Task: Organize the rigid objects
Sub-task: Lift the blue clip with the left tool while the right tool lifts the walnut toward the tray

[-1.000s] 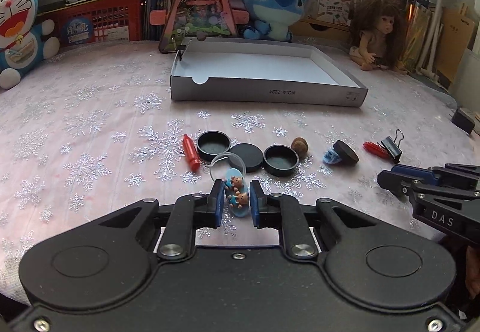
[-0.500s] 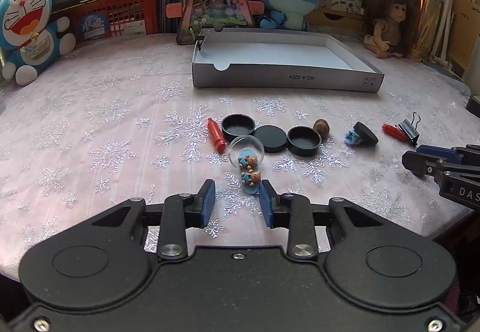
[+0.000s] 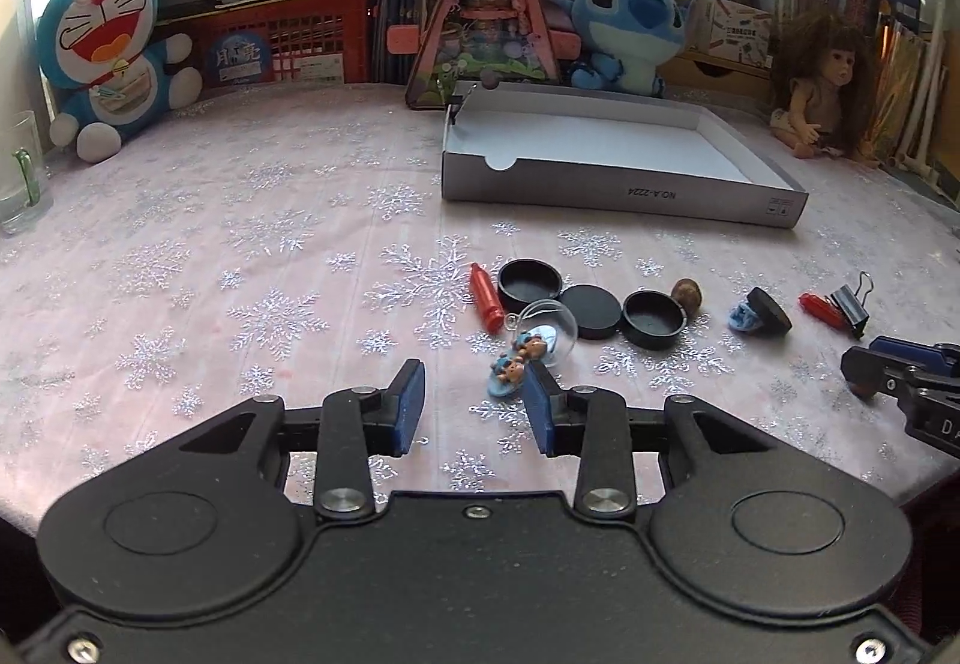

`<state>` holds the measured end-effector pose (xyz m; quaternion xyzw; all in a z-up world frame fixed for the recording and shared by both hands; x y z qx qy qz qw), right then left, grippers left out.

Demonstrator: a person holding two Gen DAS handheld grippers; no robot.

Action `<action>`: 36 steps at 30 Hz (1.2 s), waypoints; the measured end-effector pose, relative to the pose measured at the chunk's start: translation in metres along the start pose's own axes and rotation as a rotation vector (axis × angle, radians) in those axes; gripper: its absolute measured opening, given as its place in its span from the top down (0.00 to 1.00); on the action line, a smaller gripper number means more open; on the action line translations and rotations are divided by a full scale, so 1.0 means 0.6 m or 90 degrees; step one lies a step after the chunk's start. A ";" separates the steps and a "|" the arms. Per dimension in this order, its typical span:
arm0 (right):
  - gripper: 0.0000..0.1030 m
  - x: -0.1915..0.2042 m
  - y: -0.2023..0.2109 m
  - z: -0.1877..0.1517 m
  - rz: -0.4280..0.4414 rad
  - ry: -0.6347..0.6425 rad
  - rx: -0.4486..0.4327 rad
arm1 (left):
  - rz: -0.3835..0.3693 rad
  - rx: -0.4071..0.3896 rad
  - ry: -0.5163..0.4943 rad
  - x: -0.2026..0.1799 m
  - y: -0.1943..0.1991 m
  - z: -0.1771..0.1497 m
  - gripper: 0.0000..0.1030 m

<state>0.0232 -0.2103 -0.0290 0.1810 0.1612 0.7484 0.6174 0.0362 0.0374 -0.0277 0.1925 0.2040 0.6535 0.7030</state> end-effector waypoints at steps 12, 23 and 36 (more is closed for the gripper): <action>0.54 0.014 0.002 -0.003 0.016 0.020 0.008 | -0.048 -0.001 -0.013 -0.032 -0.026 0.004 0.86; 0.63 0.025 -0.002 -0.006 0.029 0.025 0.009 | -0.181 0.014 -0.095 -0.099 0.017 -0.010 0.85; 0.56 0.013 0.015 -0.008 0.029 0.014 -0.005 | -0.122 0.037 -0.102 -0.070 0.011 -0.035 0.76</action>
Point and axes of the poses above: each gripper's, at about its wrist camera, not at the fingertips, and y roughly against the way its jaws point, x to its left, z to its top, the point moved 7 cm from there along -y, roughly the way its jaws point, and after that the axes turned 7 degrees about -x, right-handed, at the moved point
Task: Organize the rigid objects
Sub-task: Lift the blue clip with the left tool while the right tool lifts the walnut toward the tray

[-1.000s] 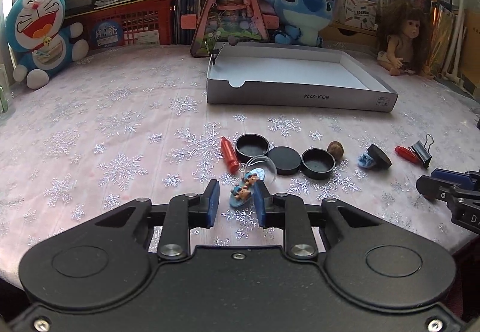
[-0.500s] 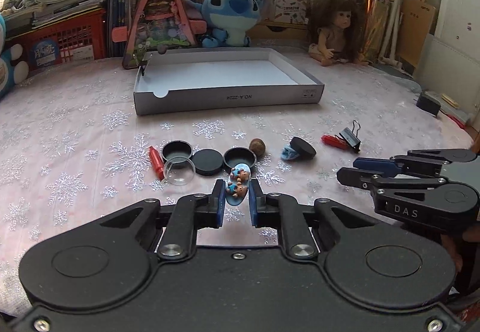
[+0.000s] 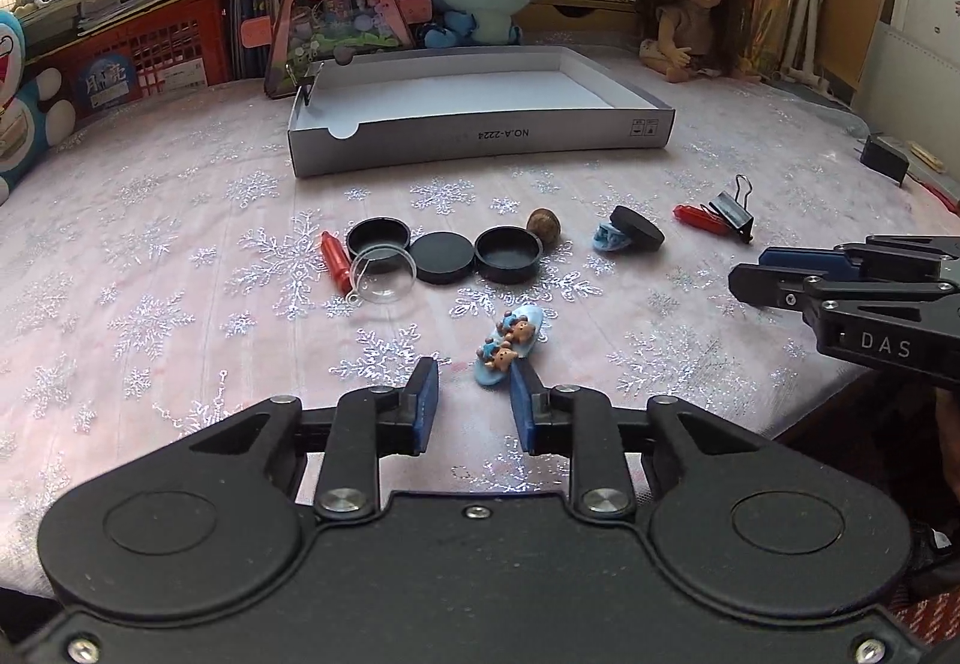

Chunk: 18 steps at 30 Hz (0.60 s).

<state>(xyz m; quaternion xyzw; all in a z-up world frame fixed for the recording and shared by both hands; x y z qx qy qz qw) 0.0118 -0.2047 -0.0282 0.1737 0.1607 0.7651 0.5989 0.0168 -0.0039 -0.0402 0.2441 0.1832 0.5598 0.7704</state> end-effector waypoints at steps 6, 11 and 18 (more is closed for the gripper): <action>0.56 -0.004 0.001 -0.002 -0.008 -0.004 0.003 | 0.050 -0.004 0.021 0.023 -0.004 0.004 0.73; 0.56 -0.008 0.002 -0.004 -0.011 -0.011 0.003 | 0.085 -0.013 0.026 0.027 -0.006 0.011 0.71; 0.56 -0.008 -0.003 -0.005 -0.014 -0.013 0.004 | 0.076 -0.081 0.064 -0.007 0.015 0.036 0.33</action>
Point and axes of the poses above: each gripper's, at about its wrist camera, not at the fingertips, and y roughly against the way its jaws point, x to its left, z to its top, the point moved 7 cm from there along -y, roughly the way its jaws point, and after that the axes turned 7 degrees about -x, right-handed, at the moved point
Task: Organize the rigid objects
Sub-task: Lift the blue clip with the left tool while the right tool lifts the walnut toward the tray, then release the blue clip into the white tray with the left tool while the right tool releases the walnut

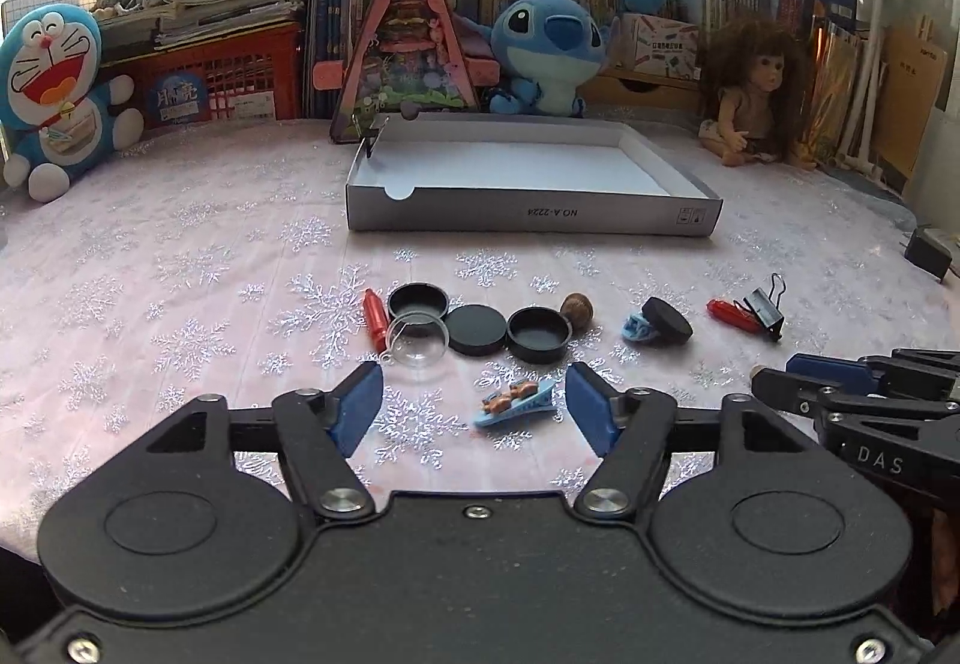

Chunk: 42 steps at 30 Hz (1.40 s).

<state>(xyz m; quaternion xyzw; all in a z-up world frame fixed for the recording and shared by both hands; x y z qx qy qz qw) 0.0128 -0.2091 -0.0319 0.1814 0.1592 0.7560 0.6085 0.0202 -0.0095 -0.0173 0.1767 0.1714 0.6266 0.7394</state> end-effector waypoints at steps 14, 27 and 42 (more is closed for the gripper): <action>0.53 -0.001 0.001 -0.002 -0.008 0.003 -0.002 | 0.015 0.059 -0.023 -0.045 -0.050 -0.024 0.67; 0.80 0.002 -0.003 -0.001 -0.009 0.013 0.008 | -0.001 0.040 -0.028 -0.042 -0.040 -0.015 0.67; 0.81 -0.004 -0.001 0.021 -0.014 0.019 -0.020 | 0.000 0.013 -0.026 -0.026 -0.037 0.019 0.67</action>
Point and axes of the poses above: each gripper's, at about its wrist camera, not at the fingertips, and y roughly against the way its jaws point, x to its left, z to its top, the point moved 7 cm from there along -y, roughly the way its jaws point, and after that the axes turned 7 degrees about -x, right-handed, at the moved point
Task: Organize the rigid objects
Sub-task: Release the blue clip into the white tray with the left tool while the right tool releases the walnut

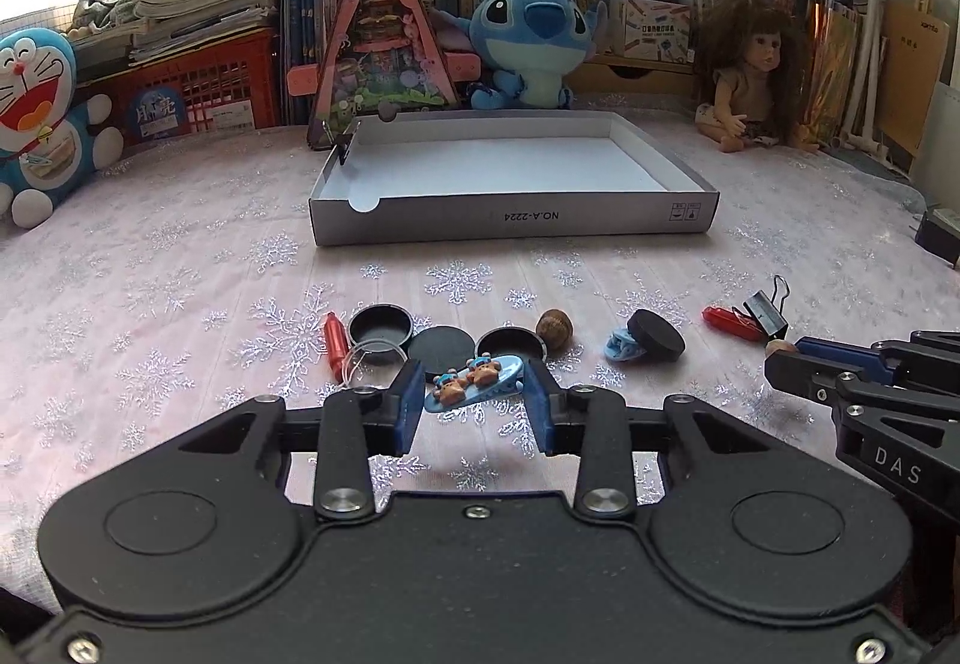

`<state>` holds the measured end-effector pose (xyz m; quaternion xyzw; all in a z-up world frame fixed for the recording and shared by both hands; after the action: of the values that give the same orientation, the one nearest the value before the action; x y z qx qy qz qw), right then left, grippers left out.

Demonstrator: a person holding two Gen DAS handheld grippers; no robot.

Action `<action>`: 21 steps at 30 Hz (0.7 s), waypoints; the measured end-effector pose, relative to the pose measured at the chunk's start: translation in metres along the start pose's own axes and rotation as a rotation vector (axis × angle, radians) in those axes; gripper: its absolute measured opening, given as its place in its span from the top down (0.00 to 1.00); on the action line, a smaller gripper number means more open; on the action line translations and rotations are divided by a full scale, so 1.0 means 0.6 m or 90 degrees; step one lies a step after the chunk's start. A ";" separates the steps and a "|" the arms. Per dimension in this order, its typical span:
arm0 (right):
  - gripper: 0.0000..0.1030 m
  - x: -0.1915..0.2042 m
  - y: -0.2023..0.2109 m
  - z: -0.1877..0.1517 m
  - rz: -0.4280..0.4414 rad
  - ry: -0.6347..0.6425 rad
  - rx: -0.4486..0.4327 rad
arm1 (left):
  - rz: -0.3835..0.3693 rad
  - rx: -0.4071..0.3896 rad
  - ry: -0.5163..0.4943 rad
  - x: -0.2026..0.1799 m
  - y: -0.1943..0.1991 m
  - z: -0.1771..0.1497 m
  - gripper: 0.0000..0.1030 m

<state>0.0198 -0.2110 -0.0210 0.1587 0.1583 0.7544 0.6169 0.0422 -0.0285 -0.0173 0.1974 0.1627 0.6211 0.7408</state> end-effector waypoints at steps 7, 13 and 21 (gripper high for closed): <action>0.81 -0.033 -0.023 0.044 -0.004 -0.039 -0.026 | 0.010 -0.021 0.014 0.030 -0.026 0.049 0.67; 0.81 -0.066 -0.067 0.089 0.002 -0.087 -0.020 | -0.005 -0.013 0.073 0.068 -0.075 0.116 0.68; 0.81 -0.102 -0.152 0.156 0.021 -0.142 0.002 | -0.027 0.024 0.129 0.087 -0.166 0.189 0.68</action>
<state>0.1524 -0.2497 0.0210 0.2450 0.0869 0.7418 0.6181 0.1919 -0.0022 0.0322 0.1437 0.2527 0.6191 0.7295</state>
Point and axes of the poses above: each gripper's, at about its wrist camera, not at the fingertips, and y roughly against the way its jaws point, x to its left, z to its top, the point moved 7 cm from there along -y, roughly the way its jaws point, and after that the axes turned 7 degrees about -x, right-handed, at the moved point
